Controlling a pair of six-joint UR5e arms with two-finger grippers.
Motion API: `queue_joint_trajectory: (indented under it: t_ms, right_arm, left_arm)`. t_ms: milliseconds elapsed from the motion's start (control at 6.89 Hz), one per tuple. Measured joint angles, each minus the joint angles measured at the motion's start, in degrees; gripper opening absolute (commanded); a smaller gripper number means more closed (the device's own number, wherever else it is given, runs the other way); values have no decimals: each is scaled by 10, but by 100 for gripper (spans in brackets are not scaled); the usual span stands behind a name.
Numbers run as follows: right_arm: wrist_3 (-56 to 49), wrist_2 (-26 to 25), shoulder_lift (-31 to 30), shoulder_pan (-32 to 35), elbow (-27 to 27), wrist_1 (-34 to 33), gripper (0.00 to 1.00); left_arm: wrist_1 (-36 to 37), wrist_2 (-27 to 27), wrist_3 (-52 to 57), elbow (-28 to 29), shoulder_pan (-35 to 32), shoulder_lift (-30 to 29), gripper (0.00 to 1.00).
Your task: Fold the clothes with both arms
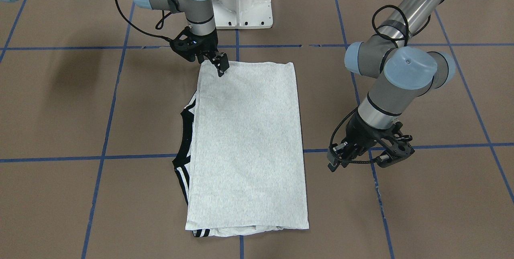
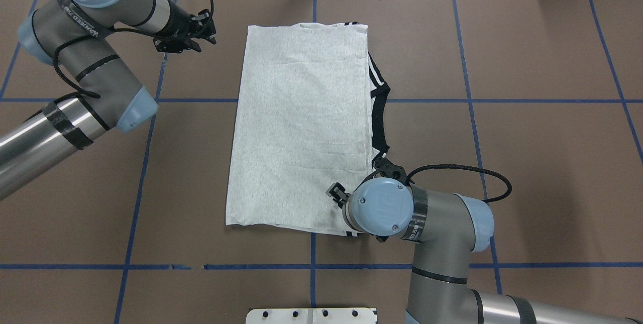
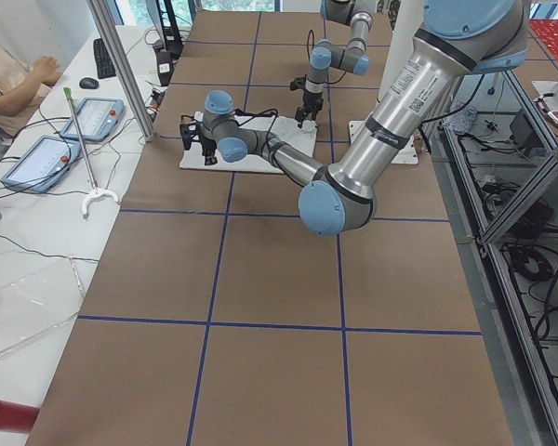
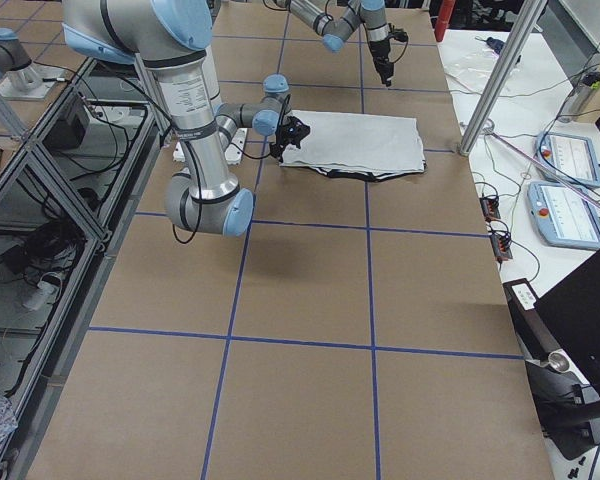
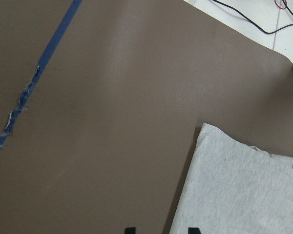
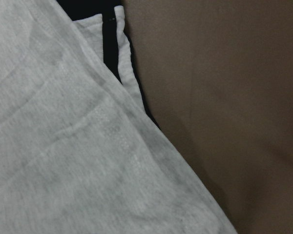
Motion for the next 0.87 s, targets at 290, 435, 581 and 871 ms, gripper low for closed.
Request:
queue_joint_trajectory:
  t_ms: [290, 435, 581, 871]
  right_arm:
    - [-3, 0, -2, -1, -3, 0, 90]
    - [-4, 0, -1, -2, -3, 1, 81]
    - [-5, -1, 0, -2, -3, 1, 67]
    - [-5, -1, 0, -2, -4, 1, 21]
  left_arm:
    - [0, 0, 0, 0, 0, 0, 46]
    - [0, 1, 0, 0, -1, 0, 46]
    - [0, 1, 1, -1, -1, 3, 46]
    - [0, 1, 1, -11, -1, 12, 46]
